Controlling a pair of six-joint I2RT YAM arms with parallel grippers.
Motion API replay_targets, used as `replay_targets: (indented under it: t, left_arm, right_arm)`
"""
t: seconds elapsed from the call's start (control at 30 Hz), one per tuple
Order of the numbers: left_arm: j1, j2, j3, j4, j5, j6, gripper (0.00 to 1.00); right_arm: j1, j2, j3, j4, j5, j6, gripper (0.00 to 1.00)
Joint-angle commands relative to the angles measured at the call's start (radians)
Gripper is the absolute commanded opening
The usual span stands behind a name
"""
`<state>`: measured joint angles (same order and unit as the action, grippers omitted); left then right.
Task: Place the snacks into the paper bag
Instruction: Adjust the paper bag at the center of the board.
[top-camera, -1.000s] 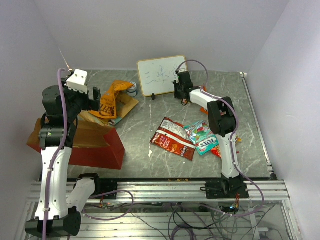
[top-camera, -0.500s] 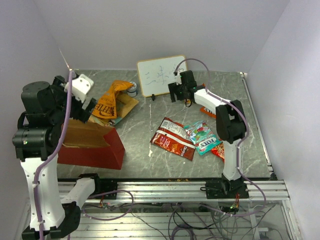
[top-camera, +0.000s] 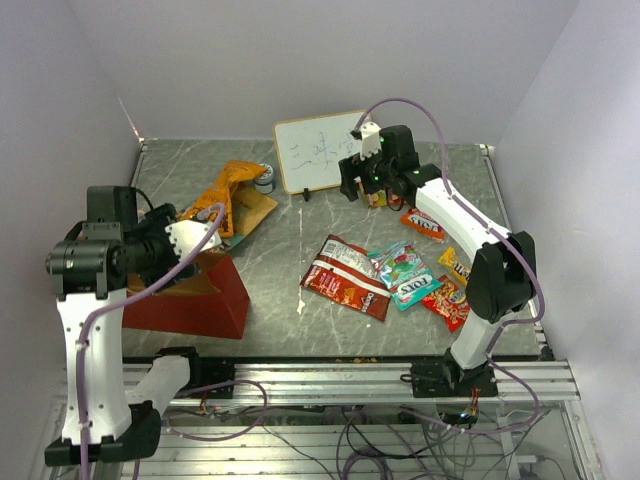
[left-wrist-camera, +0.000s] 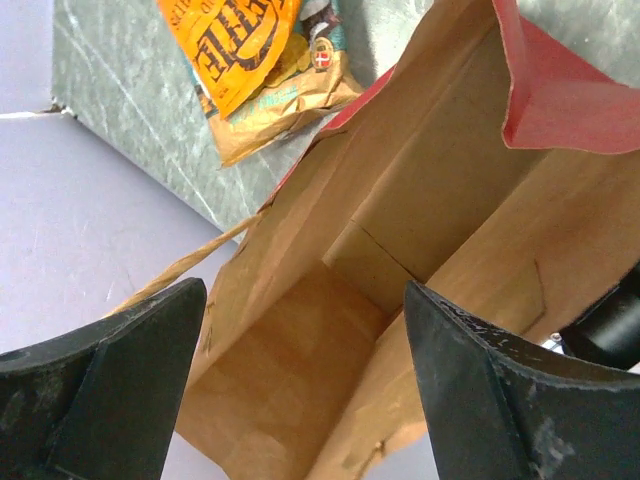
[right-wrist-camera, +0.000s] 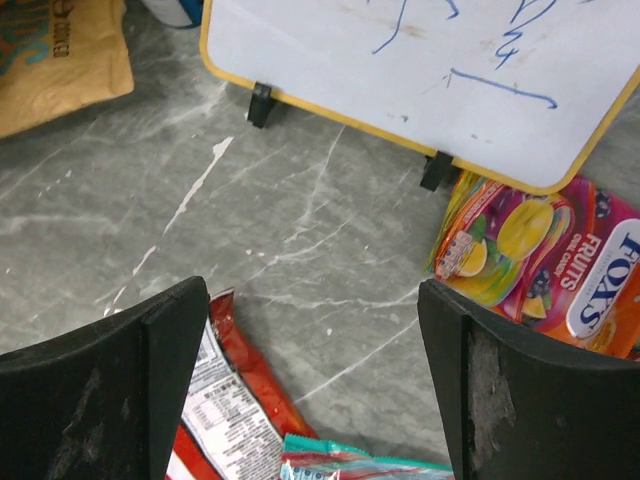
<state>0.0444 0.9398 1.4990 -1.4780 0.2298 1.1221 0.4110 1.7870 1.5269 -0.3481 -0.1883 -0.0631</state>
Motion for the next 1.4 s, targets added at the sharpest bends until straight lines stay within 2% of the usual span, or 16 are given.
replay_targets:
  t: [0.0,0.13,0.23,0.4,0.5,0.57,0.7,0.8,1.0,1.13,1.3,1.37]
  left_arm:
    - [0.009,0.053,-0.006,-0.013,0.059,0.130,0.90]
    - [0.009,0.120,-0.012,-0.012,0.130,0.140,0.85]
    - [0.007,0.162,-0.023,-0.008,0.164,0.149,0.76]
    - [-0.009,0.197,-0.047,0.023,0.238,0.152,0.53]
    - [-0.043,0.200,-0.067,0.078,0.253,0.116,0.34]
    - [-0.088,0.203,-0.074,0.110,0.249,0.069,0.23]
    - [-0.192,0.217,-0.071,0.205,0.240,-0.090,0.08]
    - [-0.279,0.239,-0.066,0.263,0.229,-0.197,0.07]
    - [-0.445,0.303,-0.003,0.355,0.265,-0.294,0.07]
    - [-0.469,0.399,0.124,0.337,0.355,-0.352,0.09]
    - [-0.469,0.377,0.195,0.333,0.392,-0.404,0.19]
    - [-0.458,0.360,0.203,0.322,0.388,-0.417,0.26]
  right_arm:
    - [0.003,-0.036,-0.030,-0.054,-0.043,-0.010,0.86]
    - [0.010,-0.032,-0.020,-0.098,-0.074,-0.012,0.86]
    - [0.021,-0.044,-0.015,-0.117,-0.084,-0.020,0.86]
    - [0.027,-0.078,-0.010,-0.122,-0.129,-0.020,0.86]
    - [0.028,-0.088,-0.017,-0.120,-0.143,-0.020,0.86]
    - [0.029,-0.089,-0.019,-0.122,-0.149,-0.021,0.86]
    - [0.028,-0.099,-0.033,-0.127,-0.154,-0.015,0.85]
    - [0.029,-0.127,-0.058,-0.115,-0.172,-0.013,0.85]
    - [0.028,-0.235,-0.148,-0.076,-0.265,-0.030,0.85]
    - [0.026,-0.333,-0.231,-0.040,-0.322,-0.061,0.86]
    - [0.033,-0.370,-0.214,-0.042,-0.487,-0.110,0.86]
    - [0.045,-0.359,-0.181,-0.022,-0.508,-0.105,0.86]
